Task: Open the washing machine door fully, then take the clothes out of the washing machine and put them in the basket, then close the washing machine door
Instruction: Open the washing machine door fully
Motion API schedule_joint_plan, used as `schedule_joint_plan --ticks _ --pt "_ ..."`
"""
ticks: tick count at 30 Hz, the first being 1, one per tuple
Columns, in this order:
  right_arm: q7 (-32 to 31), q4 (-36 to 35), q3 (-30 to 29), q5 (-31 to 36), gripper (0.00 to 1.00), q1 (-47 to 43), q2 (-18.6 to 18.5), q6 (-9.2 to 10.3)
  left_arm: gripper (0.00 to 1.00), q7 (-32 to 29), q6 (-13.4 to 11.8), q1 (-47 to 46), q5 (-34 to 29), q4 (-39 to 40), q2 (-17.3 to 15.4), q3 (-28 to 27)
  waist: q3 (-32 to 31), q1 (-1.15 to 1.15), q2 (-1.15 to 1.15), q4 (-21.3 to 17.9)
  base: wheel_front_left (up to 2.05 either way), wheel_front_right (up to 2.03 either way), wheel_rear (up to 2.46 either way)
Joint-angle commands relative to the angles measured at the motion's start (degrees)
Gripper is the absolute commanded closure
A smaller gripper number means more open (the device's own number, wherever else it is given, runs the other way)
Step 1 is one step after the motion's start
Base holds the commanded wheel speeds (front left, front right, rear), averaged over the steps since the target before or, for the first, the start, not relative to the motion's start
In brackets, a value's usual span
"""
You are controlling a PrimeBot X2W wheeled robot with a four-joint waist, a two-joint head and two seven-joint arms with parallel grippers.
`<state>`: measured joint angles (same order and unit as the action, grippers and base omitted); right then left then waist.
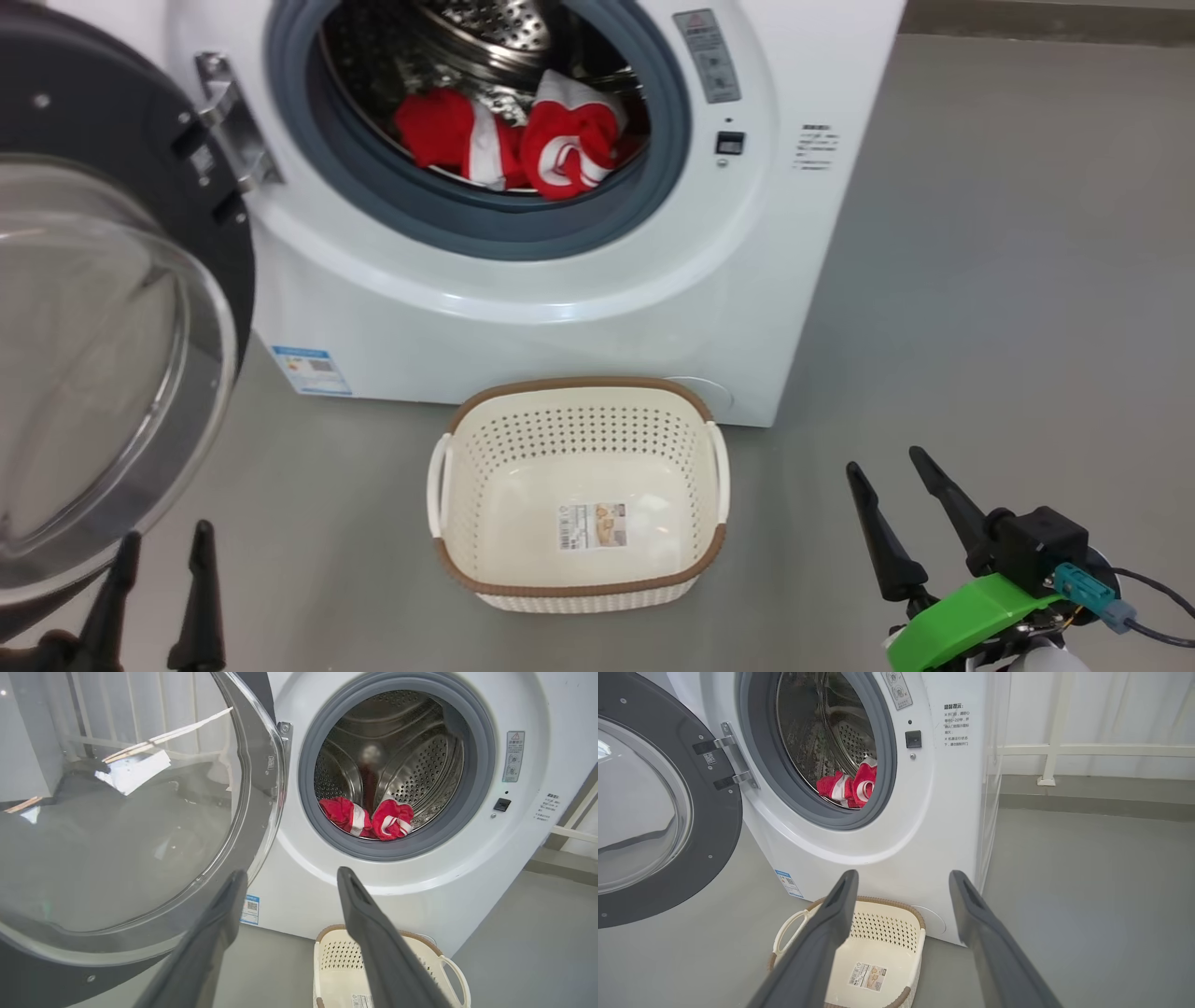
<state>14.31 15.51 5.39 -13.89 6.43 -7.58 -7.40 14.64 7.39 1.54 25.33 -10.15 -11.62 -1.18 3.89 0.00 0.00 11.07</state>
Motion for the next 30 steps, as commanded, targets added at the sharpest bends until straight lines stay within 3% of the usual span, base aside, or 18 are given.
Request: schedule_joint_plan --ticks 1,30 --pt "0.7 -1.9 0.8 -0.2 0.00 -0.1 0.0 -0.09 0.00 0.4 0.1 -0.6 0.8 1.9 -1.7 -1.5 -0.2 0.00 0.00 -2.2 0.00 0.00 0.00" --pt "0.7 -4.1 -2.4 -0.4 0.00 -3.7 0.2 -0.09 0.00 0.4 0.1 2.6 1.3 6.0 -0.9 2.9 0.1 0.00 0.00 -10.1 0.00 0.00 0.00"
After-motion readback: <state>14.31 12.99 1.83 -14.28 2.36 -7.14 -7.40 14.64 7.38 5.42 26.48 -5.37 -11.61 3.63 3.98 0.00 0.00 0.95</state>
